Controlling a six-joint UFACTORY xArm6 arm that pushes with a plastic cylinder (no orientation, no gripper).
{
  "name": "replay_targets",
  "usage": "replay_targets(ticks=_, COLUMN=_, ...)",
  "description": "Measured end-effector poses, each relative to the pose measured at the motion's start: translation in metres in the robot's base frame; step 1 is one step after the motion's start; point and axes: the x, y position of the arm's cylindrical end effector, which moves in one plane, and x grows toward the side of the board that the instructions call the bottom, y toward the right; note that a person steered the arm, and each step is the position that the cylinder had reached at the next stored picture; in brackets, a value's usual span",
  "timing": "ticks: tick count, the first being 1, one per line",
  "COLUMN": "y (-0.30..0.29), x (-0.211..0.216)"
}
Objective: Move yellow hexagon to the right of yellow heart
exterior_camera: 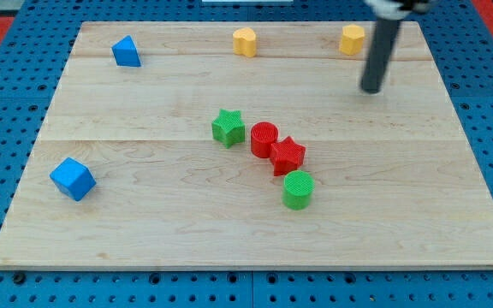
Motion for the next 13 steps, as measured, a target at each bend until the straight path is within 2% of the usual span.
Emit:
replay_targets(ticks=1, y=0.037, x=-0.045)
replay_targets(ticks=2, y=0.032, x=-0.082)
replay_targets(ticks=3, y=-0.028, x=-0.088)
replay_targets(ticks=4, y=-0.041, x=-0.090)
replay_targets(ticks=6, y=-0.021, x=-0.094)
replay_targets(ticks=9, y=-0.075, x=-0.108)
replay_targets(ticks=13, y=-0.076, x=-0.126)
